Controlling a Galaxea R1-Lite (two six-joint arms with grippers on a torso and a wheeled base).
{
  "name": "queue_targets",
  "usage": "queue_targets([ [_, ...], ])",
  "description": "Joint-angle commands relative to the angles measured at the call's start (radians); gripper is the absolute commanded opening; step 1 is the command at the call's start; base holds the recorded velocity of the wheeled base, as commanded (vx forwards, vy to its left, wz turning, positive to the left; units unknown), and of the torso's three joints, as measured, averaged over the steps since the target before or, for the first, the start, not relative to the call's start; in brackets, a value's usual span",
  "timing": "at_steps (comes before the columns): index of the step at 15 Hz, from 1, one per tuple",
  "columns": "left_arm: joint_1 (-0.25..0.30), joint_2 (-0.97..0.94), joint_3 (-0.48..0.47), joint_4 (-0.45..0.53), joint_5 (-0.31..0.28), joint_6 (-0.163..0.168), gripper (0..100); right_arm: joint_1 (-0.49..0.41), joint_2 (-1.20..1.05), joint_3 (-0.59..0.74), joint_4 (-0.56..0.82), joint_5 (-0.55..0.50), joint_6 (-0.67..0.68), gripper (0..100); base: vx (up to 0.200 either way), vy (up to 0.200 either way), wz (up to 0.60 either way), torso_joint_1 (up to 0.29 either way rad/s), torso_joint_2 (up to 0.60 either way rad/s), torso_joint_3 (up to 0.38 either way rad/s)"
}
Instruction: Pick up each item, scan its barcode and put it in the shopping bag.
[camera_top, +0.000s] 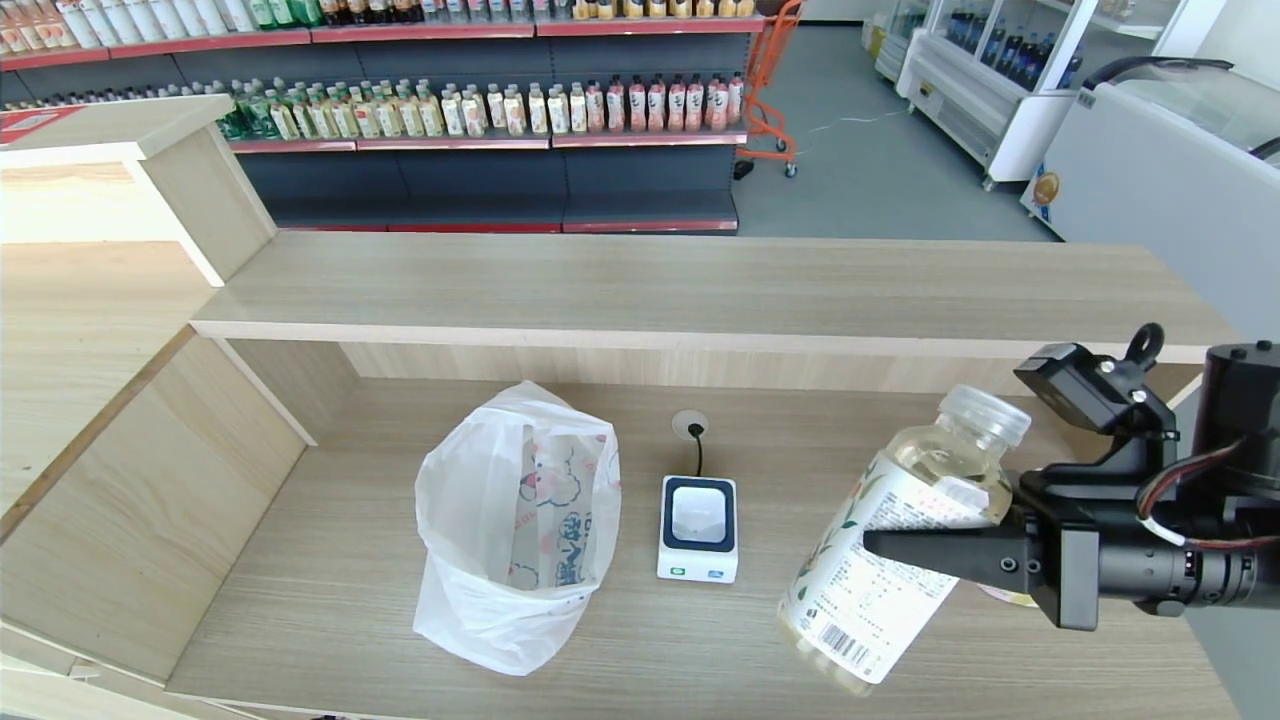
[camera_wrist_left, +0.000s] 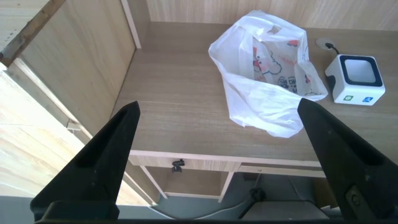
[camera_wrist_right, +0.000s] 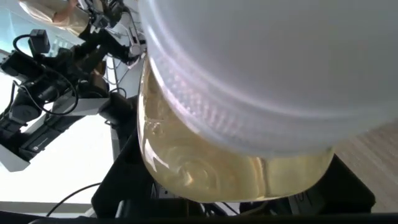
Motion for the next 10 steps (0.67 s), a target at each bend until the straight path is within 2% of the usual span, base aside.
queue_targets([
  [1,0.000,0.000,0.000,0.000,0.000,0.000,100,0.008,-0.004,0.001,-0.002,-0.001,-0.002,0,0.000,0.000,0.00,0.000,0.00,0.000],
  [8,0.000,0.000,0.000,0.000,0.000,0.000,100,0.017,0.005,-0.001,-0.007,-0.001,-0.004,0,0.000,0.000,0.00,0.000,0.00,0.000],
  [10,0.000,0.000,0.000,0.000,0.000,0.000,100,0.010,0.005,0.004,-0.010,-0.039,-0.068,0,0.000,0.000,0.00,0.000,0.00,0.000],
])
